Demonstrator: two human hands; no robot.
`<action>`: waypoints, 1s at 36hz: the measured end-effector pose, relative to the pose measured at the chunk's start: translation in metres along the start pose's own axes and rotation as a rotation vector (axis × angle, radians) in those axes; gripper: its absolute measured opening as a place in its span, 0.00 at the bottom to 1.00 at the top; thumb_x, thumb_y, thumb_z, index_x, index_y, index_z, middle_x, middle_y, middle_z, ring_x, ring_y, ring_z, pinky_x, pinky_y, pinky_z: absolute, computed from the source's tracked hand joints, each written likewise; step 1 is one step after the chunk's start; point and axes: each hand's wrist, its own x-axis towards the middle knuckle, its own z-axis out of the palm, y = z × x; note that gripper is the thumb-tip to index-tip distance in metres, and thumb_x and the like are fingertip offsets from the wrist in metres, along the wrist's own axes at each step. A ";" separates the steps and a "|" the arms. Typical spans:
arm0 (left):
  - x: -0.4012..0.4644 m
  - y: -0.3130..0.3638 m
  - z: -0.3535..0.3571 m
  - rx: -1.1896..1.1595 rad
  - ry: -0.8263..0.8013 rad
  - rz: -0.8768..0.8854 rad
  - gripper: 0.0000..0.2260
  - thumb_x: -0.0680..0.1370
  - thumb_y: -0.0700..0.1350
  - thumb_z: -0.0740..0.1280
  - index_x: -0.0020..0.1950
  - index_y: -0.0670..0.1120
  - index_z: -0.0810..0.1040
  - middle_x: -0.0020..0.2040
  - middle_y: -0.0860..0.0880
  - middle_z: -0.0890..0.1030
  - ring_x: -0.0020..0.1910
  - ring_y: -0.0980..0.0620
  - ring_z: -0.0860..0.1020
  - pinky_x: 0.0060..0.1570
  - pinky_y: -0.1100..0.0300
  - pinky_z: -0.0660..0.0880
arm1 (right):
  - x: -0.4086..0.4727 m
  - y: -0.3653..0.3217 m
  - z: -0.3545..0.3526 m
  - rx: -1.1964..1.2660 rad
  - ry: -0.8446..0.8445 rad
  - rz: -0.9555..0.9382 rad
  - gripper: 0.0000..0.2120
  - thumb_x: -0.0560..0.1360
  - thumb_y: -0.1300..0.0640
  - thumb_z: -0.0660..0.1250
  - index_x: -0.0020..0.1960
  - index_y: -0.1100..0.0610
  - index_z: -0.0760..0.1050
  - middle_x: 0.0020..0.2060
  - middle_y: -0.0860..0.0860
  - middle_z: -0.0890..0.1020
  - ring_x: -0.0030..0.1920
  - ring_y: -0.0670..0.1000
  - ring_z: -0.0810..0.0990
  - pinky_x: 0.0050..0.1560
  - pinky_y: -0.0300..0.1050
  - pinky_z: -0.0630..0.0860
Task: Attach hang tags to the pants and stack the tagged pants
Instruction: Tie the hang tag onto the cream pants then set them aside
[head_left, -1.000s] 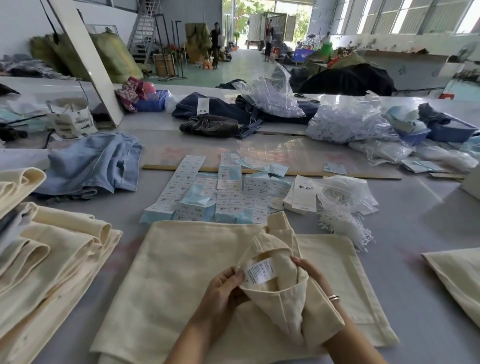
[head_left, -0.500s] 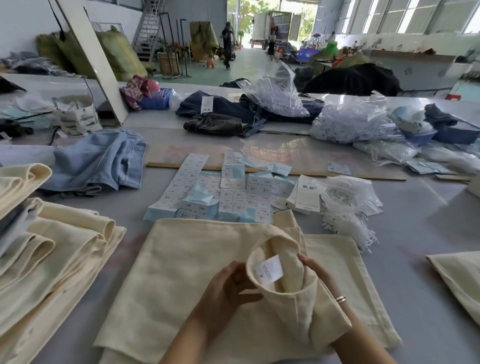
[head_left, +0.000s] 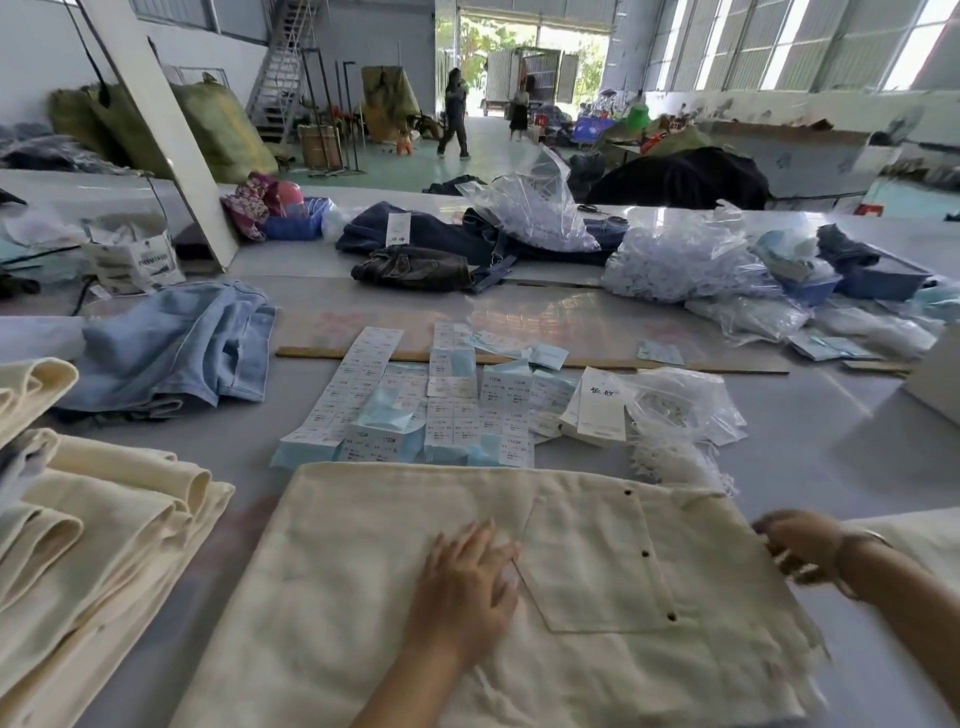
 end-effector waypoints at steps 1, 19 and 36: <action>0.000 0.000 0.001 0.014 0.002 0.000 0.22 0.78 0.60 0.53 0.72 0.63 0.65 0.77 0.57 0.58 0.76 0.59 0.53 0.74 0.55 0.42 | 0.002 -0.033 0.008 -0.060 0.070 -0.035 0.10 0.77 0.68 0.61 0.53 0.66 0.80 0.34 0.57 0.79 0.28 0.54 0.74 0.26 0.39 0.69; -0.002 0.003 -0.011 -0.046 0.116 0.061 0.14 0.63 0.58 0.69 0.48 0.63 0.82 0.54 0.60 0.83 0.52 0.61 0.81 0.54 0.56 0.77 | 0.058 -0.169 0.110 -0.909 0.298 -0.535 0.15 0.79 0.57 0.58 0.62 0.51 0.75 0.61 0.50 0.78 0.66 0.54 0.72 0.58 0.47 0.74; 0.000 0.000 -0.006 -0.090 0.119 0.044 0.17 0.61 0.58 0.72 0.49 0.62 0.82 0.57 0.59 0.81 0.55 0.59 0.80 0.60 0.59 0.63 | 0.068 -0.168 0.102 -0.777 0.436 -0.632 0.10 0.79 0.51 0.60 0.50 0.54 0.78 0.48 0.55 0.83 0.46 0.58 0.82 0.42 0.45 0.74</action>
